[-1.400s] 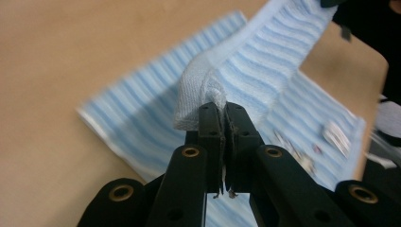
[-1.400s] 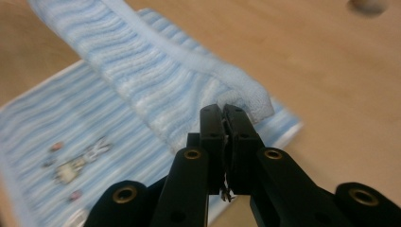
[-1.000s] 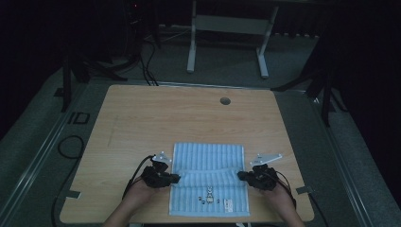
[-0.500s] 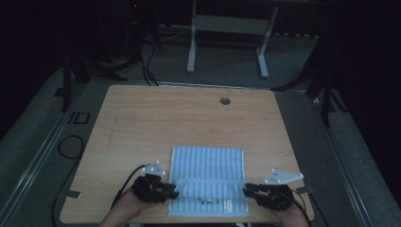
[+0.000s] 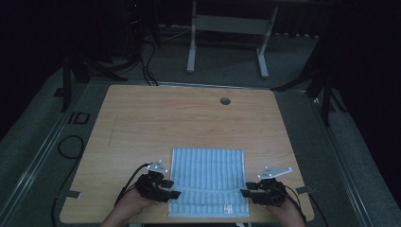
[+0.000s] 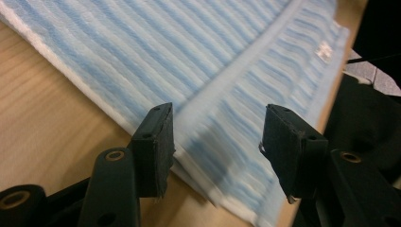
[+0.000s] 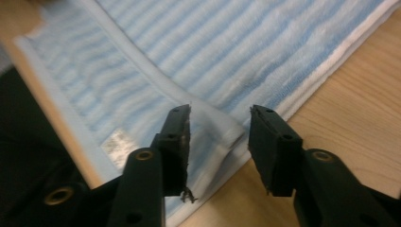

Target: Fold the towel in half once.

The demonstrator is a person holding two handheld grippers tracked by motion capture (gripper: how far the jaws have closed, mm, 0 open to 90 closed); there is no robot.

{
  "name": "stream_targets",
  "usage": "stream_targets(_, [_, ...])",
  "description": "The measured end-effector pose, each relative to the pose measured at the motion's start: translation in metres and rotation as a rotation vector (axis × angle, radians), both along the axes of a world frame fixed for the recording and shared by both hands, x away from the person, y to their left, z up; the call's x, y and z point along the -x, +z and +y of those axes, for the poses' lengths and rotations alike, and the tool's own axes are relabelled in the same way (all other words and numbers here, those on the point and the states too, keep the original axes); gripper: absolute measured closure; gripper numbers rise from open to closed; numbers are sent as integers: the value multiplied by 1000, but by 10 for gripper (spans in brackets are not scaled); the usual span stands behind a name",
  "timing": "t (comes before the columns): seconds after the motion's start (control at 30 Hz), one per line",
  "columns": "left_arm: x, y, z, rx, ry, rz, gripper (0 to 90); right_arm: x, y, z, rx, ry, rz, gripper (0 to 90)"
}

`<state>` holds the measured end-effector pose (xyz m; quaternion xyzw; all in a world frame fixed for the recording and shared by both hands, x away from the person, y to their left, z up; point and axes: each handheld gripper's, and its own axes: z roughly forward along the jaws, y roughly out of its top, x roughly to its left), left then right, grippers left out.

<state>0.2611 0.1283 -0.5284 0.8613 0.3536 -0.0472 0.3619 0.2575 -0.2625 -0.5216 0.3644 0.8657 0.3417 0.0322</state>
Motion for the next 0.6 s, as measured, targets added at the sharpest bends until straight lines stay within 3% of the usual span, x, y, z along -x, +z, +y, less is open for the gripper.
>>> stream_targets(0.07, [-4, -3, -3, -15, 2, 2, 443, -5, -5, 3, 7, -5, 22, 581])
stream_targets(0.2, [-3, -10, -10, -84, -27, -20, 481, -9, -8, 9, 32, 20, 42, 758])
stream_targets(0.33, [1, -10, -13, -133, -19, -83, 654, -9, -6, 13, 51, 26, 13, 795])
stream_targets(0.43, [4, -8, -13, -133, 2, -112, 781, -8, -4, 13, 50, 22, -9, 796])
stream_targets(0.6, [8, 1, -13, -108, -11, -141, 830, -6, 4, 13, 43, 23, -28, 800])
